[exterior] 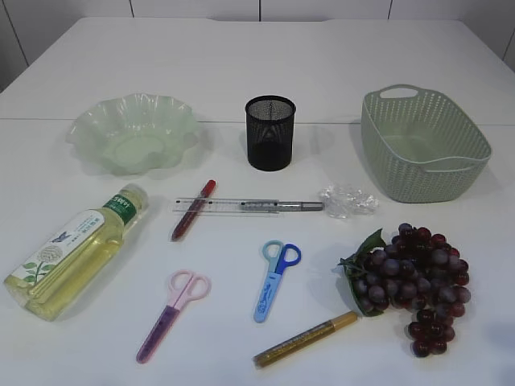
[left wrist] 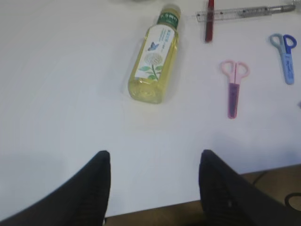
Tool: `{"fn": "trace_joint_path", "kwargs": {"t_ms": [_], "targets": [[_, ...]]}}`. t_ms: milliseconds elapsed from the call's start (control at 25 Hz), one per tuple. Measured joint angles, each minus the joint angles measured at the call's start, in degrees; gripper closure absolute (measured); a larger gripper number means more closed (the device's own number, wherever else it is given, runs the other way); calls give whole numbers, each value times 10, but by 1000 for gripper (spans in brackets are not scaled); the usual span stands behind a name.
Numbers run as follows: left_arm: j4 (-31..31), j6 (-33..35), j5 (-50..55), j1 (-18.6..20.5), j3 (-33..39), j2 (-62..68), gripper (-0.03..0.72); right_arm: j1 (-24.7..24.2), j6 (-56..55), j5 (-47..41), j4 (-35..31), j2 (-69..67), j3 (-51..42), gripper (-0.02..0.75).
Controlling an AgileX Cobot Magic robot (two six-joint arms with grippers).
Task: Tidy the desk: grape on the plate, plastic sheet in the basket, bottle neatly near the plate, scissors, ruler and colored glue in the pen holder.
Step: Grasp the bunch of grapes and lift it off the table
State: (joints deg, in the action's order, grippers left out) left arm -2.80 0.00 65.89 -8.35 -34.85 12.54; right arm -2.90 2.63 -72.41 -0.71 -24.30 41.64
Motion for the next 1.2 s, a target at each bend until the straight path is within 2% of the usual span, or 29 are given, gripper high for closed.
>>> {"fn": "trace_joint_path", "kwargs": {"t_ms": [280, 600, 760, 1040, 1200], "targets": [[-50, 0, 11, 0, -63, 115, 253, 0, -22, 0, -23, -165, 62, 190], [-55, 0, 7, 0, -129, 183, 253, 0, -81, 9, -84, -338, 122, 190], [-55, 0, 4, 0, -131, 192, 253, 0, -87, 11, -113, -399, 123, 190], [-65, 0, -1, 0, -131, 196, 253, -1, -90, 16, -126, -497, 124, 190], [-73, 0, -10, 0, -131, 196, 253, 0, -90, 47, -151, -544, 124, 189]]}}
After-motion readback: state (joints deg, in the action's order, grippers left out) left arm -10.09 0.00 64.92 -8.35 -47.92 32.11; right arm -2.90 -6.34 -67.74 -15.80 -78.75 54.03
